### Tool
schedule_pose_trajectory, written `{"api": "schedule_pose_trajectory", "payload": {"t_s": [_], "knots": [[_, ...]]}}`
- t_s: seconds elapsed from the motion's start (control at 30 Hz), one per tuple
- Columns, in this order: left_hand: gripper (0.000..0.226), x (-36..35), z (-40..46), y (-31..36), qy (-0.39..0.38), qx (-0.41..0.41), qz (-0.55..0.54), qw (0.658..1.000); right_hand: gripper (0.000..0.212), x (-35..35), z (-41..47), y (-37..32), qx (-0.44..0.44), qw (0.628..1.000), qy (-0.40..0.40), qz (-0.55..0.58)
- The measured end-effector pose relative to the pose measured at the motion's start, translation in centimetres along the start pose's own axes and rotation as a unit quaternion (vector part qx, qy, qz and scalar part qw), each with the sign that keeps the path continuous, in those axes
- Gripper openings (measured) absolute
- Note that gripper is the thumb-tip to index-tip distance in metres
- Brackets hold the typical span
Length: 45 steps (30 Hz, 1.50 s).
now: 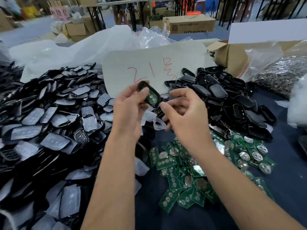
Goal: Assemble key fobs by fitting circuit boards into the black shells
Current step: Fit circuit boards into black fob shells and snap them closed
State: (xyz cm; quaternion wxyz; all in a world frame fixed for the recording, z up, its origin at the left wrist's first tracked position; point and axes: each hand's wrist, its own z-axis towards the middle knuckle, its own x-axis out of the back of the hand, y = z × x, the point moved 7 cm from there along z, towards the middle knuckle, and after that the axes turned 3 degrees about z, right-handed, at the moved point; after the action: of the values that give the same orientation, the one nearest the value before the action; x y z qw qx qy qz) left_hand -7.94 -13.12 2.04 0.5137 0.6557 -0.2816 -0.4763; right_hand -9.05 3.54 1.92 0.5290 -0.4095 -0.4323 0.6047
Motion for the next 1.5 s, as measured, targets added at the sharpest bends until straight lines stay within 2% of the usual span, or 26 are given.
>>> {"api": "schedule_pose_trajectory", "payload": {"t_s": [0.07,0.13,0.2,0.3,0.37,0.5,0.63,0.7,0.8,0.93,1.07,1.23,1.3,1.43,1.5], "knots": [[0.021,3.4,0.3,2.6,0.046,-0.031,0.001,0.998,0.021,-3.1,-1.1,-1.3,0.114,0.974,-0.106,-0.165],[0.024,6.9,0.4,4.6,0.110,-0.056,0.035,0.992,0.018,-6.7,-2.8,-2.0,0.213,0.906,-0.226,-0.287],[0.022,9.3,0.2,5.9,0.154,-0.073,0.081,0.982,0.026,-9.4,-3.7,-1.6,0.231,0.846,-0.319,-0.360],[0.020,10.9,-0.1,6.2,0.188,-0.083,0.113,0.972,0.031,-11.6,-4.0,-1.0,0.237,0.766,-0.389,-0.454],[0.020,10.9,-0.1,5.9,0.197,-0.089,0.132,0.967,0.026,-12.1,-4.0,-1.1,0.234,0.749,-0.397,-0.475],[0.029,9.9,0.5,4.6,0.164,-0.074,0.153,0.972,0.021,-12.1,-4.0,-1.4,0.227,0.767,-0.389,-0.457],[0.044,9.4,0.7,4.1,0.131,-0.082,0.161,0.975,0.012,-11.2,-3.5,-1.2,0.206,0.804,-0.377,-0.412],[0.049,9.0,0.6,4.0,0.108,-0.095,0.185,0.972,0.011,-10.5,-3.1,-1.6,0.196,0.838,-0.357,-0.364],[0.044,7.6,0.6,4.3,0.068,-0.124,0.222,0.965,0.009,-8.7,-1.9,-2.6,0.192,0.888,-0.292,-0.300],[0.033,3.2,0.4,3.5,-0.018,-0.125,0.268,0.955,0.009,-4.0,0.4,-2.9,0.135,0.923,-0.237,-0.272],[0.019,-1.5,-0.2,1.1,-0.105,-0.109,0.319,0.936,0.013,1.5,2.2,-2.6,0.081,0.933,-0.243,-0.251],[0.011,-5.1,-1.2,-2.0,-0.217,-0.061,0.309,0.924,0.016,6.5,3.5,-1.7,0.041,0.946,-0.226,-0.229],[0.008,-5.8,-1.5,-3.0,-0.227,-0.045,0.311,0.922,0.018,7.2,3.7,-1.4,0.042,0.950,-0.217,-0.219],[0.008,-6.5,-2.0,-4.3,-0.227,-0.001,0.257,0.939,0.017,8.0,3.9,-1.1,0.057,0.981,-0.130,-0.131],[0.015,-6.8,-2.2,-4.7,-0.220,0.019,0.229,0.948,0.017,8.1,3.8,-0.4,0.043,0.992,-0.091,-0.080]]}}
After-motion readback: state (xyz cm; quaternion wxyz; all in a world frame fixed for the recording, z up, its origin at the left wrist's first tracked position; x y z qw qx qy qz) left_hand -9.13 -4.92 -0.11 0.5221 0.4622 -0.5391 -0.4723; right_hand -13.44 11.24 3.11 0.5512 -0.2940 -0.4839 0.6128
